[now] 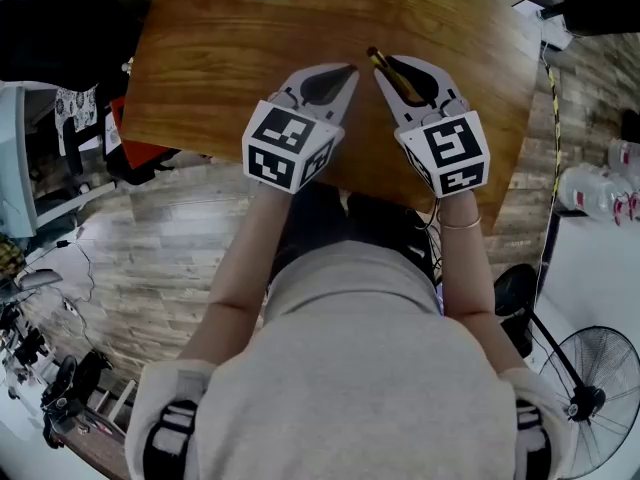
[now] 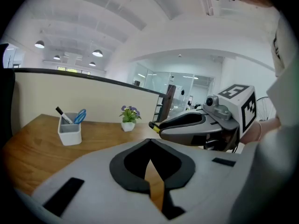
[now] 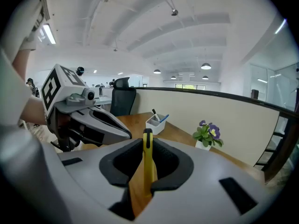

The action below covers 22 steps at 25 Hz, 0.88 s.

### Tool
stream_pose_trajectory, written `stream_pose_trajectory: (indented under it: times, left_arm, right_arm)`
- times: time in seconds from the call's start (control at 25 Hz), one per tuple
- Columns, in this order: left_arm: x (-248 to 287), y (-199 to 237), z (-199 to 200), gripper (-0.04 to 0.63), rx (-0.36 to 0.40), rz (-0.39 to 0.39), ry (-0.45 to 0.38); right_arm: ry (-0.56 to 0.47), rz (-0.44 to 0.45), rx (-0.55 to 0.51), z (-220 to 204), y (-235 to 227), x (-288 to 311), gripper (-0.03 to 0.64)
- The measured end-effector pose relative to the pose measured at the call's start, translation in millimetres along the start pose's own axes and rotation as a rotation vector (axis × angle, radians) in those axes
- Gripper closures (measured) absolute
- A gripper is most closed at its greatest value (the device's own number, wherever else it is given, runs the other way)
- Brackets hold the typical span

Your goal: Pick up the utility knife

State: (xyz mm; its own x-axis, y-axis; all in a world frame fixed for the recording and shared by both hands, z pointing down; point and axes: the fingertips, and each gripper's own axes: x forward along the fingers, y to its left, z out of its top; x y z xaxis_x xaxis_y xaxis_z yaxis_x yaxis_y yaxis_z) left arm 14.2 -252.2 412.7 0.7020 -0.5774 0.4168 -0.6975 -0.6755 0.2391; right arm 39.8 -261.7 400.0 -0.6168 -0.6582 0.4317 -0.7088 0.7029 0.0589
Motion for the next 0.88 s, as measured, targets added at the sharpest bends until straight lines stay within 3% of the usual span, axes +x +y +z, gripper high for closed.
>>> stream_pose_trajectory:
  times: [0.88]
  left_arm:
    - [-45.2,-18.4,75.7,0.582,0.115,0.000,-0.174]
  right_arm:
    - [-0.327,-0.184,-0.029,100.2,-0.1,-65.4,0.538]
